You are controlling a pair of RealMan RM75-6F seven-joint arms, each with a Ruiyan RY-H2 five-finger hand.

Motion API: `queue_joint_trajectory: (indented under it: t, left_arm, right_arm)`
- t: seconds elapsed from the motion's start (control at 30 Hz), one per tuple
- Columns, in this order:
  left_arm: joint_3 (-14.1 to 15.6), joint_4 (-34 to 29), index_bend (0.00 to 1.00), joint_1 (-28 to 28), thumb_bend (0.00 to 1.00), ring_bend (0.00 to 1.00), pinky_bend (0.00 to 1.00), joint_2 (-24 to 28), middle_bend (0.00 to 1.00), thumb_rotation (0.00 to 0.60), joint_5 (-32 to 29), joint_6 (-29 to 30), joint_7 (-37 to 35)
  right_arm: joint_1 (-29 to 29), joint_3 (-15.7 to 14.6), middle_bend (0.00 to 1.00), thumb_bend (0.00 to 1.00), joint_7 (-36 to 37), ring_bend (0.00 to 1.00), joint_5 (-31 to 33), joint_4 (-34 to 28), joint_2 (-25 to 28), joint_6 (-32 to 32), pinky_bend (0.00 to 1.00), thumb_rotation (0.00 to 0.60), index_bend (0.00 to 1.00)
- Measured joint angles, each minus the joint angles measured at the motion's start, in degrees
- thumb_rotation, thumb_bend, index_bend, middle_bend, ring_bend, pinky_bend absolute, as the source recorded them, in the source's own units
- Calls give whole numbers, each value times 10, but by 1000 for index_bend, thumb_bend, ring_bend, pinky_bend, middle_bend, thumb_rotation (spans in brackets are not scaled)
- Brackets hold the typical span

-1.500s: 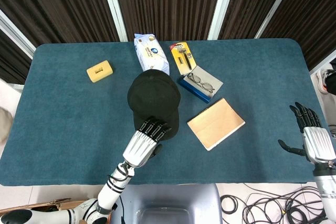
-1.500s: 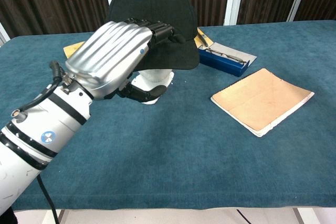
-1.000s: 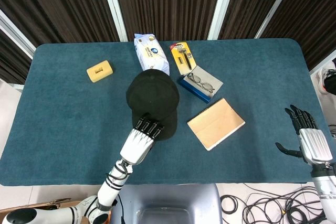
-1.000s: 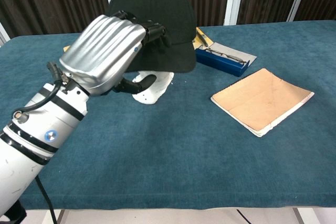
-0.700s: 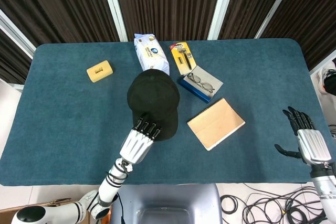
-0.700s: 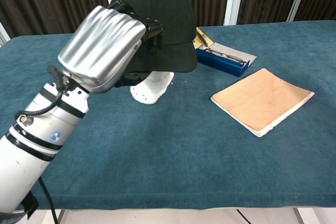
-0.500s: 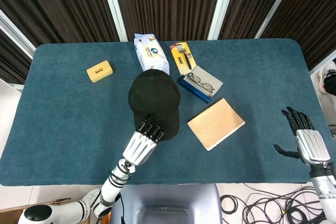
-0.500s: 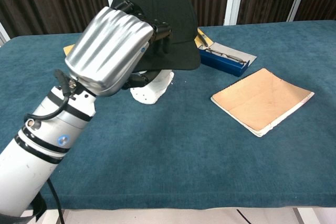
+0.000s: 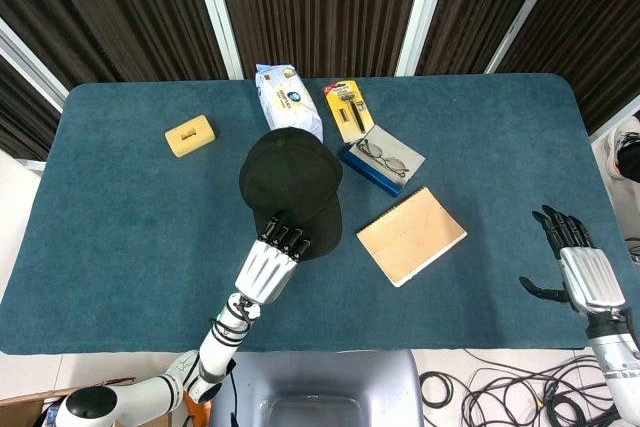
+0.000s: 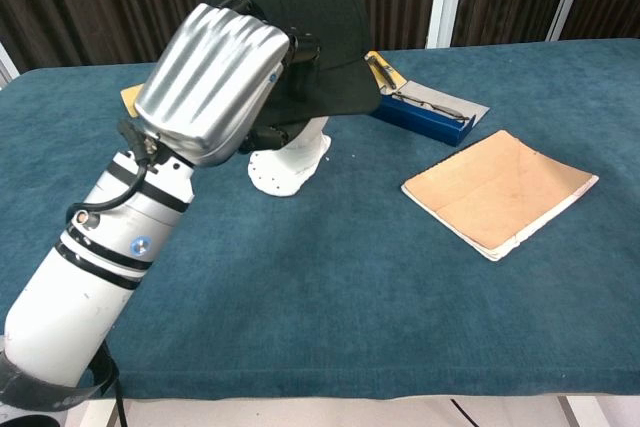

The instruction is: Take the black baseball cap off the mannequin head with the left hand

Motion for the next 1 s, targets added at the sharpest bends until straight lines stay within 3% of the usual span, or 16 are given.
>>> queue_joint_trajectory:
  t: [0.2, 0.5, 1.0]
  left_arm:
    - [10, 18, 749, -7, 566, 691, 412, 1, 780, 600, 14, 36, -4]
    - [24, 17, 767, -15, 614, 703, 405, 20, 806, 600, 39, 80, 10]
    - [-7, -92, 768, -17, 622, 705, 391, 157, 811, 600, 39, 110, 75]
  right_arm:
    - [0, -1, 0, 130, -2, 0, 1, -2, 2, -3, 0, 600, 0]
    - [2, -3, 0, 130, -6, 0, 2, -3, 2, -7, 0, 600, 0]
    - [6, -4, 0, 130, -23, 0, 8, -7, 0, -17, 0, 600, 0]
